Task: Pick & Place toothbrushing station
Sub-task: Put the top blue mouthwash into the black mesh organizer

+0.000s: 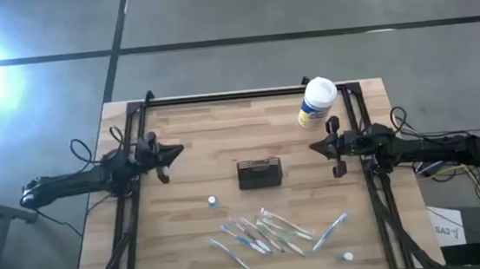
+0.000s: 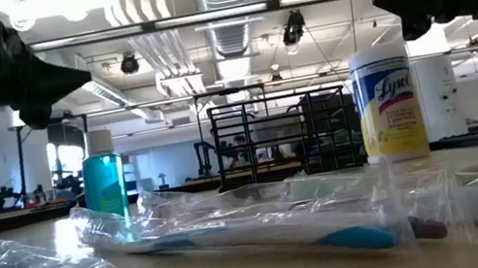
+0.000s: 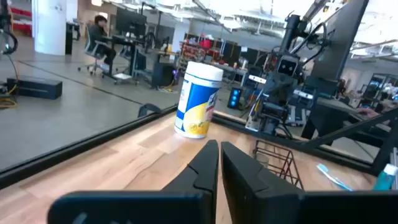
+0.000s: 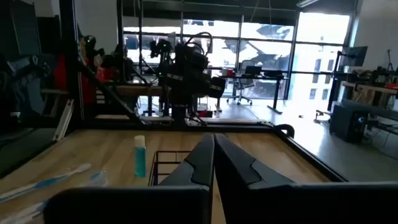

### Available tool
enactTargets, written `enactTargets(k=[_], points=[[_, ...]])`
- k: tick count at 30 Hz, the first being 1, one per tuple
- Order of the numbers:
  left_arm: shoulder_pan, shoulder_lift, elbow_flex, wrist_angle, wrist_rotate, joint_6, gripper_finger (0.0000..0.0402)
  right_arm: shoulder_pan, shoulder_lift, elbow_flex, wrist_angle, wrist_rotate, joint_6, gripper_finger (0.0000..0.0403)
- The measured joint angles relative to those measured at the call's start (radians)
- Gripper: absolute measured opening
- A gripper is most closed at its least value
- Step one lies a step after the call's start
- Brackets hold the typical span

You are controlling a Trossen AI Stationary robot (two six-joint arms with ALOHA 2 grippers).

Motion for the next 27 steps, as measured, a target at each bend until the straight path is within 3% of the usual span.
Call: enactTargets(k=[5,10,14,19,27], points=[[-0.001,0.056,0.163,-0.154,0.045,-0.002,0.0009,0.000,0.000,0.000,0.006,0.000,0.000,0.0008],[-0.027,0.180,0.333,-0.329,0.024,0.019,0.0005,-0.001,0.001,0.000,-0.007,-0.013,0.024,0.0008],[-0.046,0.323,0.407,-0.348,-0.066,0.061,0.0003,-0.004,0.003,0.000,-0.070,-0.103,0.072,0.0008],[-0.050,0.492,0.483,-0.368,-0.080,0.067,0.0002,-0.008,-0.002,0.000,-0.042,-0.074,0.111,0.0008],[-0.093,0.623,0.636,-0.649,-0.168,-0.119,0.0002,-0.008,-0.004,0.000,-0.090,-0.050,0.171,0.0008]])
